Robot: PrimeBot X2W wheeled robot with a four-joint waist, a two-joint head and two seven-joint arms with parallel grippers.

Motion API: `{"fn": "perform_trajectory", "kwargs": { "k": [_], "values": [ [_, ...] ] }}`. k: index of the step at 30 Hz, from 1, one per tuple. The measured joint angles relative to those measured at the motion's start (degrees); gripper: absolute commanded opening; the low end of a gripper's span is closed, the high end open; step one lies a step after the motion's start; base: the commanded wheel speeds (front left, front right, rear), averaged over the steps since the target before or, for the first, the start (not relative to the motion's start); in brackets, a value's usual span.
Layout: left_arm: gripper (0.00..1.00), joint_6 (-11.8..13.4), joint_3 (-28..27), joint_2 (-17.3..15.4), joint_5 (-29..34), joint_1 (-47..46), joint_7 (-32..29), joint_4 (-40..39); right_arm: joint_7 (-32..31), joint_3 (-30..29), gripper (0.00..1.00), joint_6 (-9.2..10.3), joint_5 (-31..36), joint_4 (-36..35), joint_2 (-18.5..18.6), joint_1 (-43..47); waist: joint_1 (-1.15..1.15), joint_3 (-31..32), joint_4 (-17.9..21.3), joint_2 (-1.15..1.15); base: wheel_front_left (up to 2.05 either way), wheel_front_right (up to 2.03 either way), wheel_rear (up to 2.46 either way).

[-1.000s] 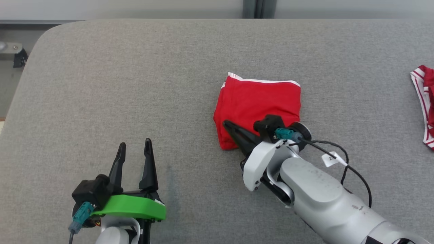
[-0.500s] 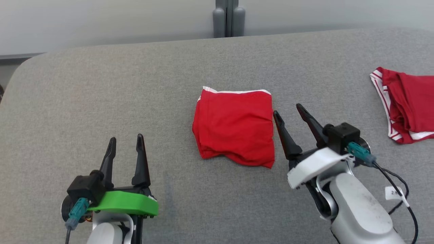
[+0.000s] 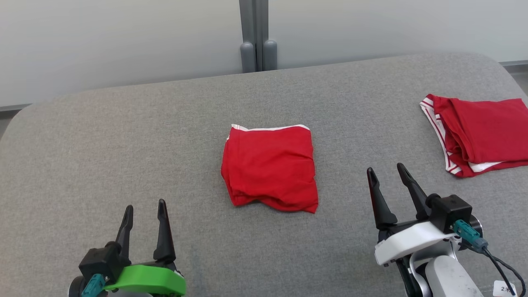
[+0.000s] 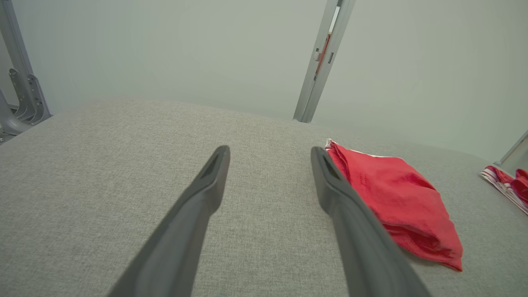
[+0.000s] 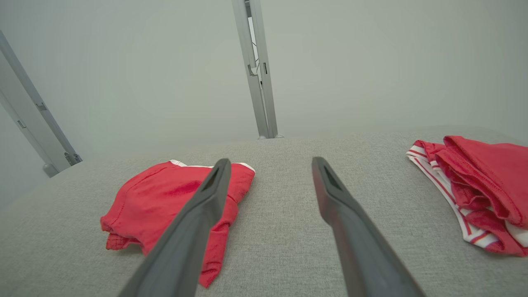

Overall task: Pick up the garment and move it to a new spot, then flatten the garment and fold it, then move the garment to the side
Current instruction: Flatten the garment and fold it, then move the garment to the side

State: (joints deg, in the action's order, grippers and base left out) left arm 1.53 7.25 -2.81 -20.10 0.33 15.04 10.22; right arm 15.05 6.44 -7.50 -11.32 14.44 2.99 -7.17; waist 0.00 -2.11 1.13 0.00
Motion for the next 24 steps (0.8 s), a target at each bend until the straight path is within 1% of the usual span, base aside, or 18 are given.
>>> {"fn": "perform_trajectory", "kwargs": {
  "k": [8,19,21,24],
  "values": [
    [1.00,0.48,0.04,0.00,-0.09,0.93,0.00,-0.46,0.00,-0.38,1.00,0.00,-0.20,-0.58,-0.09,1.22,0.00,1.17,-0.11,0.00,0.00,0.00,0.00],
    [1.00,0.49,0.51,0.00,-0.09,1.07,0.00,-0.52,-0.02,-0.44,1.00,0.00,-0.59,0.63,-0.12,1.28,0.00,0.56,-1.02,0.00,0.00,0.00,0.00],
    [1.00,0.49,0.67,0.00,-0.09,1.02,0.00,-0.54,-0.51,-0.82,1.00,0.00,-0.63,1.23,-0.12,1.05,0.00,0.12,-1.36,0.00,0.00,0.00,0.00],
    [1.00,0.49,1.00,0.00,-0.12,0.76,0.00,-0.67,-2.88,-1.78,1.00,0.00,-0.71,1.80,-0.12,-0.66,0.00,-0.78,-2.09,0.00,0.00,0.00,0.00]
  ]
}}
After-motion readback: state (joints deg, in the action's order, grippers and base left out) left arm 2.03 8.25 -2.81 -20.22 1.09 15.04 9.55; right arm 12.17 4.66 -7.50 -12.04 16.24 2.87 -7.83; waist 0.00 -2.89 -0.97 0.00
